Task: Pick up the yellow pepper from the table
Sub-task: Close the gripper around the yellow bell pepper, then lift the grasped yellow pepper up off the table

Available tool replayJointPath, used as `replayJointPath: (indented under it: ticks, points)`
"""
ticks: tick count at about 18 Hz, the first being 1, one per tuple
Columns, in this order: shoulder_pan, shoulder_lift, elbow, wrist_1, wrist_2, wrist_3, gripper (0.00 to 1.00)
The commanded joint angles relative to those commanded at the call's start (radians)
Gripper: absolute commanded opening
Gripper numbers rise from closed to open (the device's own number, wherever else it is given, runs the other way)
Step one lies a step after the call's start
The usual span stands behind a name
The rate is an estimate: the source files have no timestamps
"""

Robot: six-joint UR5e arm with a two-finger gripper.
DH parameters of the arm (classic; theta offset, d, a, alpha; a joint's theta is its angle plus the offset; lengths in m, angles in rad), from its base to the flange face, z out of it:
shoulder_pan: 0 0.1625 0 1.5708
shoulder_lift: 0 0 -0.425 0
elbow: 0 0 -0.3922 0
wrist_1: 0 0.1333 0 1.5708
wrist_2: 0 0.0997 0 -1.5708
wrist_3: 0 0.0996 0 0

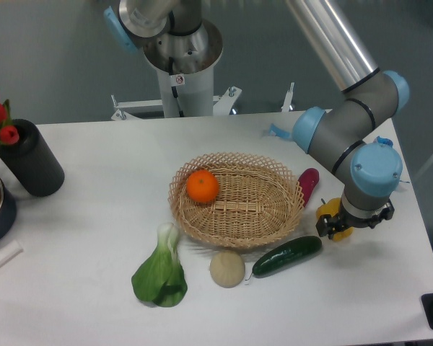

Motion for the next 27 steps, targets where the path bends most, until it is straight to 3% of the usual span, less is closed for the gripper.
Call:
replayJointPath:
  ticks: [7, 14, 17, 24, 27]
  points:
    - [-0.003, -0.008, -0.003, 0.000, 0.038, 0.000, 1.00]
    - [-0.003, -0.017, -0.017, 0.014, 0.038, 0.002, 0.90]
    - [-0.002, -0.017, -0.014, 0.014, 0.038, 0.005, 0.76]
    - [0.003, -0.006, -0.014, 0.018, 0.038, 0.026, 0.31]
    - [0.001, -0.008, 0.000, 0.026, 0.037, 0.052, 0.27]
